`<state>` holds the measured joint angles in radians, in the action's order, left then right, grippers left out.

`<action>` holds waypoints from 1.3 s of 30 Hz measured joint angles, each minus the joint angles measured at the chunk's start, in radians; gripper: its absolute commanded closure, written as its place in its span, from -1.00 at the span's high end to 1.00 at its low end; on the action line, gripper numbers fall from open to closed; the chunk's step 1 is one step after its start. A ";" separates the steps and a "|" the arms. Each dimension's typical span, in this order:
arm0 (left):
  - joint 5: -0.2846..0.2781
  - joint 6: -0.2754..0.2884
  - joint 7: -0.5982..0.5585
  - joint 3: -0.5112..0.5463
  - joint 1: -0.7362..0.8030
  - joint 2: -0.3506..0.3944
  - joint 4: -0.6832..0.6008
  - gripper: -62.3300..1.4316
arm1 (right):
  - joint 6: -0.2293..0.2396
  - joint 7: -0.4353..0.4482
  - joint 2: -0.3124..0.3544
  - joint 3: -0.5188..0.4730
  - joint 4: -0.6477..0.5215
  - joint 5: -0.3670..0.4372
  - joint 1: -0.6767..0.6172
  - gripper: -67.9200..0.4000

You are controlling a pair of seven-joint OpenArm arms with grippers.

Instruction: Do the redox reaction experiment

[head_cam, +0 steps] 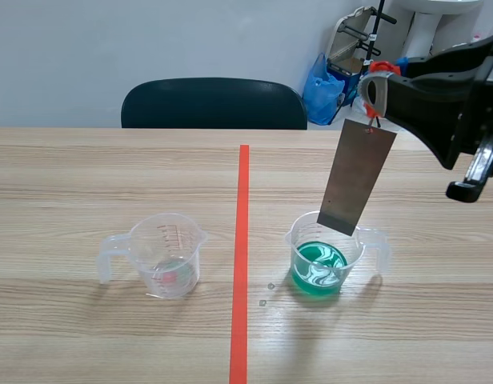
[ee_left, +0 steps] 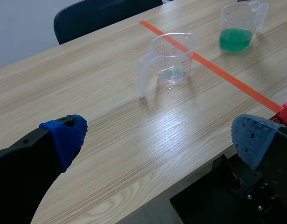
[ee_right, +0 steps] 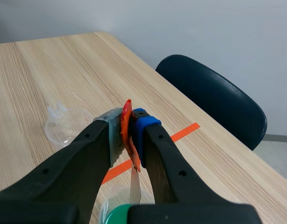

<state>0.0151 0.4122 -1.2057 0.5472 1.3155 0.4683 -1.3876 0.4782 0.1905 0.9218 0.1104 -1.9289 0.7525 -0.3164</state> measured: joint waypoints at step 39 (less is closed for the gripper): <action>-0.031 0.000 0.000 0.000 0.000 0.000 0.000 1.00 | 0.000 0.000 0.000 0.000 0.000 0.000 0.000 -0.97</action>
<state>-0.0158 0.4122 -1.2060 0.5472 1.3155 0.4683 -1.3876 0.4782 0.1905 0.9218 0.1104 -1.9289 0.7525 -0.3164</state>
